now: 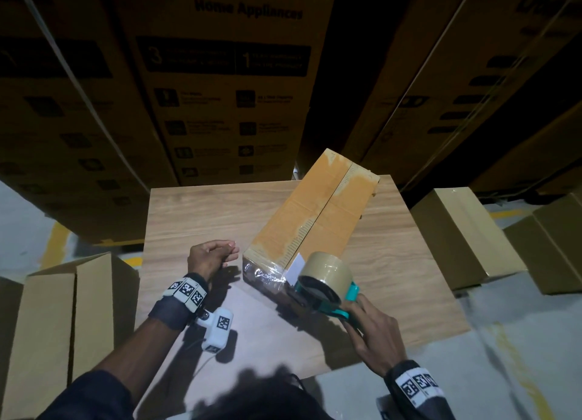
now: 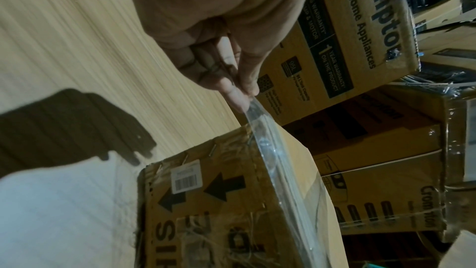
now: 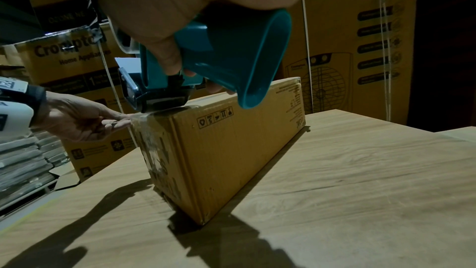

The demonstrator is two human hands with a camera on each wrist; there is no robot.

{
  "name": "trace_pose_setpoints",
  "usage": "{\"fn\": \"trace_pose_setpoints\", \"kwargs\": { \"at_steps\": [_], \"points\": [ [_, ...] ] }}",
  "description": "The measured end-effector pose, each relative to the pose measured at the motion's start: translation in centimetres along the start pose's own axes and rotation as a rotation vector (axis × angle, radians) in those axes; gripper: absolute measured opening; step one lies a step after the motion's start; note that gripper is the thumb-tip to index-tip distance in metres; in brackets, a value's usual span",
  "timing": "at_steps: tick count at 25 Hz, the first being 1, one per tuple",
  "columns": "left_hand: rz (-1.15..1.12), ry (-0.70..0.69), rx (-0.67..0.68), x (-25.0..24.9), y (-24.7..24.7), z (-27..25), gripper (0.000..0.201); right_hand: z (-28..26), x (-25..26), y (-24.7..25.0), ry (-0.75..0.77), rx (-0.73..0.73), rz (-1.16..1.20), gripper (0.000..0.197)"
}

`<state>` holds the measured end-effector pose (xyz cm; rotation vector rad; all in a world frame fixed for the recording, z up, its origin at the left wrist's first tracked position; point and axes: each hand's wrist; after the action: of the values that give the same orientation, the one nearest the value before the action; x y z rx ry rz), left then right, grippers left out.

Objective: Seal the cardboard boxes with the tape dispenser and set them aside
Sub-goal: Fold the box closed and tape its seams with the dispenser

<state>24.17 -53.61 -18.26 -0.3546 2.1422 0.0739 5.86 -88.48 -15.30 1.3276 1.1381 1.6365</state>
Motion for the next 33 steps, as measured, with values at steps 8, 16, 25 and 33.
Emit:
{"fn": "trace_pose_setpoints", "kwargs": {
  "at_steps": [8,16,25,33],
  "points": [
    [0.005,0.083,0.008,2.1,-0.4,0.8,0.023,0.1,0.6,0.3,0.000,0.037,-0.055,0.059],
    [0.335,0.008,-0.067,-0.3,-1.9,-0.5,0.004,0.2,1.0,0.6,0.015,0.037,-0.069,0.063],
    [0.370,-0.056,-0.079,-0.4,-2.0,-0.9,0.013,1.1,4.0,6.0,0.058,-0.098,0.001,0.045],
    [0.349,0.015,-0.079,-0.5,-1.8,-0.8,0.007,0.2,4.3,5.0,0.014,0.039,-0.052,0.067]
  ]
}}
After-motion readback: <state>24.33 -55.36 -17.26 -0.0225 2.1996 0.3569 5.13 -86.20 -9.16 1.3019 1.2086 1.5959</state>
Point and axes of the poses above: each hand's wrist, its own z-axis towards the middle knuckle, its own y-axis out of the back of the hand, x = y × z, and after that the axes turned 5 degrees about -z, right-handed
